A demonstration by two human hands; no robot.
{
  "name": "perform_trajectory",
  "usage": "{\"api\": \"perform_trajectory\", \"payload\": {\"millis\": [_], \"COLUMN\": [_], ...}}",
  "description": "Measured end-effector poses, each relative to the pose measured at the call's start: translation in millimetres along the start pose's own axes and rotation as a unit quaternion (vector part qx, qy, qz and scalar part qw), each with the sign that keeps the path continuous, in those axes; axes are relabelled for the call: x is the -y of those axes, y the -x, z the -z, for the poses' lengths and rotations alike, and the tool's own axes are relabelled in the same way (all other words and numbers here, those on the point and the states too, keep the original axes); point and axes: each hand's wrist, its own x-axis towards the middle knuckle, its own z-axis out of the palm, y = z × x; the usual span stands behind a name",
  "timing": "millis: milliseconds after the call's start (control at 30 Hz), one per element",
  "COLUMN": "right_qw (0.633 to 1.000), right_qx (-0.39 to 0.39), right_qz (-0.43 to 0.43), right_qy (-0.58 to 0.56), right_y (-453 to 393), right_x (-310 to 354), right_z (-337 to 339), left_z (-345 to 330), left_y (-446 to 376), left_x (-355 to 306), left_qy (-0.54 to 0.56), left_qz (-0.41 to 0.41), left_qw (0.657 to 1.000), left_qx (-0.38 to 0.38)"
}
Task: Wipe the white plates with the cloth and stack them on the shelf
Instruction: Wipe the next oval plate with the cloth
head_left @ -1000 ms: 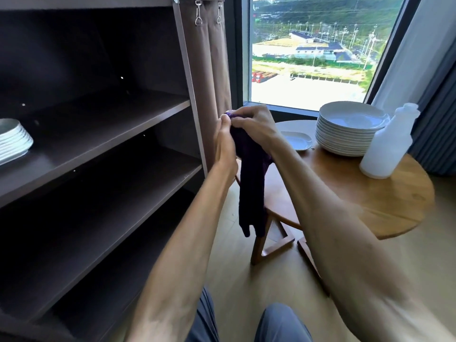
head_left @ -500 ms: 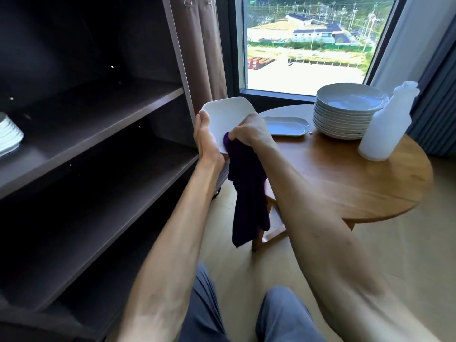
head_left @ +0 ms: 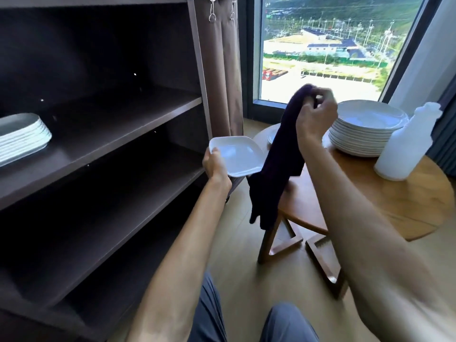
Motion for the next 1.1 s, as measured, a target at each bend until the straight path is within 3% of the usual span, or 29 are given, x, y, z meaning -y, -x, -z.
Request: {"api": "perform_trajectory", "payload": {"millis": [233, 300, 400, 467, 567, 633, 667, 733, 767, 833, 900, 967, 1100], "right_qw": [0.959, 0.962, 0.985, 0.989, 0.939, 0.915, 0.929, 0.971, 0.975, 0.96, 0.937, 0.895, 0.872], "right_qx": [-0.18, -0.169, -0.044, 0.084, 0.335, 0.391, 0.357, 0.2, 0.141, 0.146, 0.198, 0.184, 0.133], "right_qz": [0.165, 0.165, 0.143, 0.118, -0.005, -0.049, -0.056, -0.059, -0.076, -0.166, -0.286, -0.385, -0.415], "right_qy": [-0.144, -0.135, -0.083, -0.027, 0.079, 0.088, 0.081, 0.116, 0.157, 0.17, 0.031, -0.13, -0.224], "right_y": [-48, -50, -26, -8, 17, 32, 39, 47, 49, 55, 63, 69, 66], "right_x": [85, 84, 60, 38, 6, -11, -18, -27, -28, -36, -36, -33, -39], "right_z": [18, 23, 13, 6, 1, 4, 4, 6, 9, 8, 4, 4, 3], "left_z": [-13, -21, -35, -48, -64, -68, -66, -62, -61, -62, -66, -71, -75], "left_y": [10, 17, 28, 36, 38, 36, 38, 45, 45, 43, 43, 45, 48], "left_x": [0, -3, 2, 9, 18, 22, 21, 18, 19, 17, 14, 16, 20], "left_qy": [0.051, 0.061, 0.072, 0.083, 0.115, 0.149, 0.167, 0.191, 0.196, 0.214, 0.212, 0.205, 0.185], "left_qz": [0.05, 0.053, 0.049, 0.062, 0.071, 0.068, 0.079, 0.094, 0.093, 0.08, 0.065, 0.051, 0.037], "left_qw": [0.997, 0.997, 0.996, 0.995, 0.991, 0.986, 0.983, 0.977, 0.976, 0.974, 0.975, 0.977, 0.981], "left_qx": [0.016, 0.017, 0.007, 0.004, -0.013, -0.017, -0.014, -0.011, -0.002, 0.013, 0.023, 0.042, 0.055]}}
